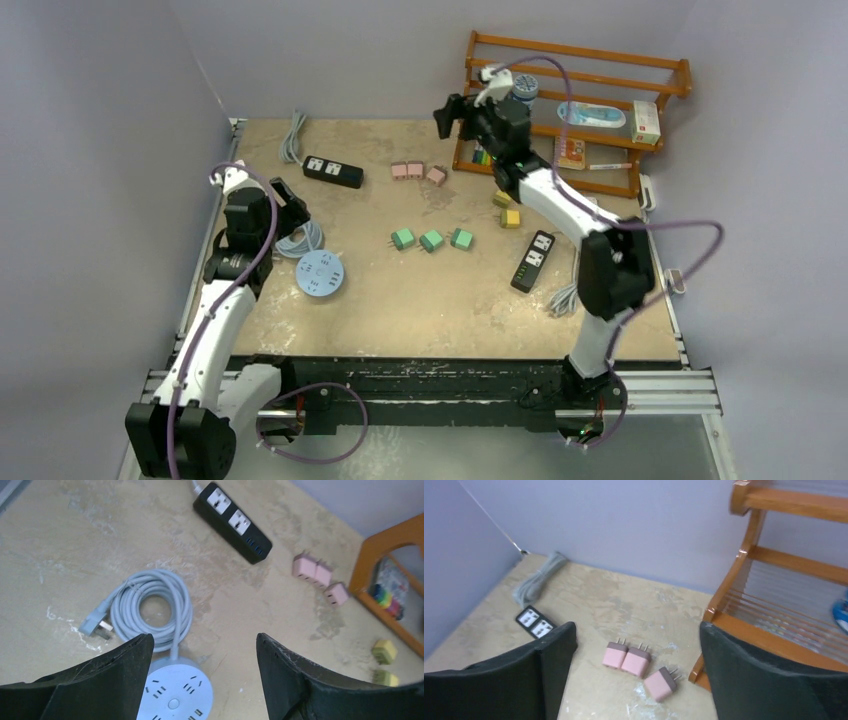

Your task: Pull the plug off the socket

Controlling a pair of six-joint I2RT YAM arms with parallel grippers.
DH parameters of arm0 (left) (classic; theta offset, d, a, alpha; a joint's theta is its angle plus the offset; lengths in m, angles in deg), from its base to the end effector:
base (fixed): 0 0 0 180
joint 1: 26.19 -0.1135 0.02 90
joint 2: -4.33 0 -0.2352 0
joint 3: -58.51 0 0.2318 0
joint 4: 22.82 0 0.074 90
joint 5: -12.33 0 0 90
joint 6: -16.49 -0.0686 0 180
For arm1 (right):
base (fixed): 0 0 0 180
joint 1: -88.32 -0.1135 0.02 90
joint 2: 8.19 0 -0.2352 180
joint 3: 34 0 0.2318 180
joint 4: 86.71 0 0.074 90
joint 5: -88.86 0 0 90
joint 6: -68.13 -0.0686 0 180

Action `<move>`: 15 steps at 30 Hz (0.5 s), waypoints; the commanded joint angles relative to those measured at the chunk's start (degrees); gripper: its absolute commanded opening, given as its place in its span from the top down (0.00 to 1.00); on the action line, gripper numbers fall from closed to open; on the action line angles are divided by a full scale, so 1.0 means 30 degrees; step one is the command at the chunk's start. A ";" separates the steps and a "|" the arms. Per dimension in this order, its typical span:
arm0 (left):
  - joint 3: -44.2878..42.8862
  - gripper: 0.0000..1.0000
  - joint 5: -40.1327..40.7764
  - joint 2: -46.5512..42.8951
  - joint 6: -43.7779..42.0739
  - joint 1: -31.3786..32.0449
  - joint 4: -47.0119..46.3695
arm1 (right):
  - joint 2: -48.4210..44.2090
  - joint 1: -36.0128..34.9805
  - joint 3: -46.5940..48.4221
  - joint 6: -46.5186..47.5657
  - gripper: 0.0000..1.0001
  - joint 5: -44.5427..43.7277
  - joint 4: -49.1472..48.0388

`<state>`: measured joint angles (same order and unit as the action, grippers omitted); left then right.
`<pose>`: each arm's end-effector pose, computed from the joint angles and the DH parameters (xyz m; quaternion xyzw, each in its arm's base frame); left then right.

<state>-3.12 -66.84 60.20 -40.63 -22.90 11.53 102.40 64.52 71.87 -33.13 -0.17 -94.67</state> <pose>0.2431 -0.0011 0.2638 -0.2652 0.8153 -0.0807 0.5084 0.4351 0.1932 0.3227 -0.0811 0.6820 0.2245 0.6913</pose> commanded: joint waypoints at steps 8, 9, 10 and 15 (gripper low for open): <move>0.0134 0.23 -0.0165 -0.1611 0.2136 -0.0044 -0.4013 | -1.2085 -0.1589 -1.6095 -0.4034 0.01 -0.3332 -0.5117; 0.0057 0.22 -0.0253 -0.1466 0.2168 -0.0042 -0.4096 | -1.2945 -0.1712 -1.6969 -0.4218 0.00 -0.3472 -0.4783; 0.0033 0.22 -0.0539 -0.1257 0.2128 -0.0002 -0.4300 | -1.3884 -0.1760 -1.7701 -0.4313 0.00 -0.3541 -0.4440; -0.0763 0.21 -0.2268 0.0988 0.2399 0.1336 -0.4145 | -1.7846 -0.1743 -2.0101 -0.3911 0.00 -0.5149 -0.2428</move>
<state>-2.26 -69.57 59.72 -34.95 -22.33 2.14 57.31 58.95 13.77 -44.17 -9.11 -103.24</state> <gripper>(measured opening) 0.781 0.994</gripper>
